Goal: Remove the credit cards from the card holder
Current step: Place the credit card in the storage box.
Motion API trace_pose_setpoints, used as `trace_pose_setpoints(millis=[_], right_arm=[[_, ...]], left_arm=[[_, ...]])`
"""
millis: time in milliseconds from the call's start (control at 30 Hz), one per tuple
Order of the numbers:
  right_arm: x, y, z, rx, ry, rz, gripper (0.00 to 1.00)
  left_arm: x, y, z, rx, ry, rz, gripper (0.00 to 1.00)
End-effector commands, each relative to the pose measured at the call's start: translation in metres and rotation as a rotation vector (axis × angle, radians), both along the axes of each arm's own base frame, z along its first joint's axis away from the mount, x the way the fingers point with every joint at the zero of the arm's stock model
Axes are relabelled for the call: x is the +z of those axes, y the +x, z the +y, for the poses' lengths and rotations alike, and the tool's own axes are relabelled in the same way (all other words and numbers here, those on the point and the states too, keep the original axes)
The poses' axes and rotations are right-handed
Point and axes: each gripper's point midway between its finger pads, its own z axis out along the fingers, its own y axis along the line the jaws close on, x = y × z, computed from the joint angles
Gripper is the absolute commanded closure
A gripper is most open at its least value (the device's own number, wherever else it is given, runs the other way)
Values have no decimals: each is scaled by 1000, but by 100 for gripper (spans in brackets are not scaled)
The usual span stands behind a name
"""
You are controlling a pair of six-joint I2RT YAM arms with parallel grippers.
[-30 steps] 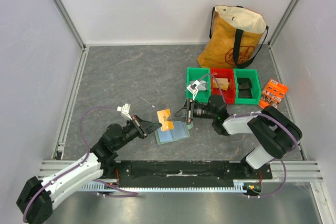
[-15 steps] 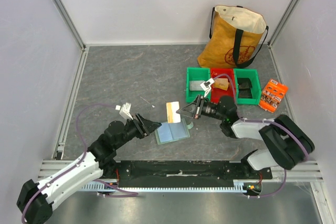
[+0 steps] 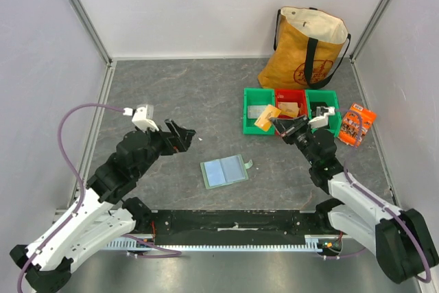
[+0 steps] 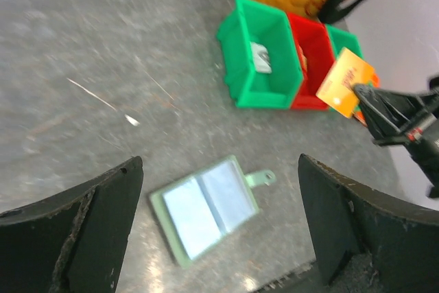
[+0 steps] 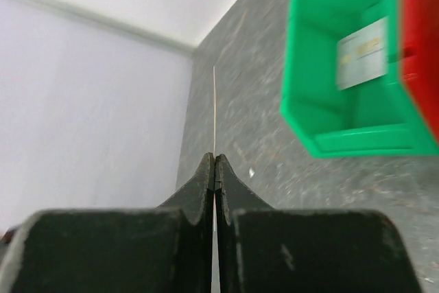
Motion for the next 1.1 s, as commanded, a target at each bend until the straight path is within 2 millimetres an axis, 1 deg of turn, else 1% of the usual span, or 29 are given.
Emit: trace_pose_setpoints(millis=[0, 67, 133, 167, 200, 233, 300, 367, 433, 533, 567, 600, 700, 800, 1067], right_arm=[[-13, 20, -61, -372, 43, 82, 100], [-14, 23, -81, -484, 82, 81, 100], [-18, 26, -96, -577, 113, 71, 100], [-18, 28, -103, -611, 118, 57, 100], [-21, 31, -107, -640, 113, 56, 100], [-26, 35, -110, -669, 98, 65, 100], [-32, 43, -117, -719, 73, 72, 100], [-32, 49, -127, -791, 94, 53, 100], [-33, 56, -132, -832, 90, 46, 100], [-42, 70, -132, -863, 78, 65, 100], [-40, 74, -132, -876, 87, 61, 100], [-45, 79, -134, -897, 82, 69, 100], [-52, 90, -134, -926, 110, 74, 100], [-54, 104, -125, -913, 129, 79, 100], [-74, 134, -111, -902, 129, 123, 100]], left_arm=[[17, 14, 47, 131, 267, -101, 1], [18, 18, 60, 182, 317, -129, 1], [12, 19, 69, 216, 348, -137, 1], [7, 19, 72, 228, 353, -138, 1], [1, 18, 73, 234, 352, -135, 1], [-1, 16, 74, 231, 345, -136, 1], [2, 12, 77, 231, 331, -149, 2], [6, 10, 83, 256, 320, -172, 2], [11, 7, 86, 266, 298, -198, 2], [12, 5, 89, 273, 294, -210, 3], [13, 5, 89, 275, 291, -212, 3], [13, 5, 90, 278, 291, -212, 3], [12, 5, 90, 278, 294, -205, 3], [11, 6, 91, 279, 294, -201, 3], [10, 9, 94, 290, 277, -194, 4]])
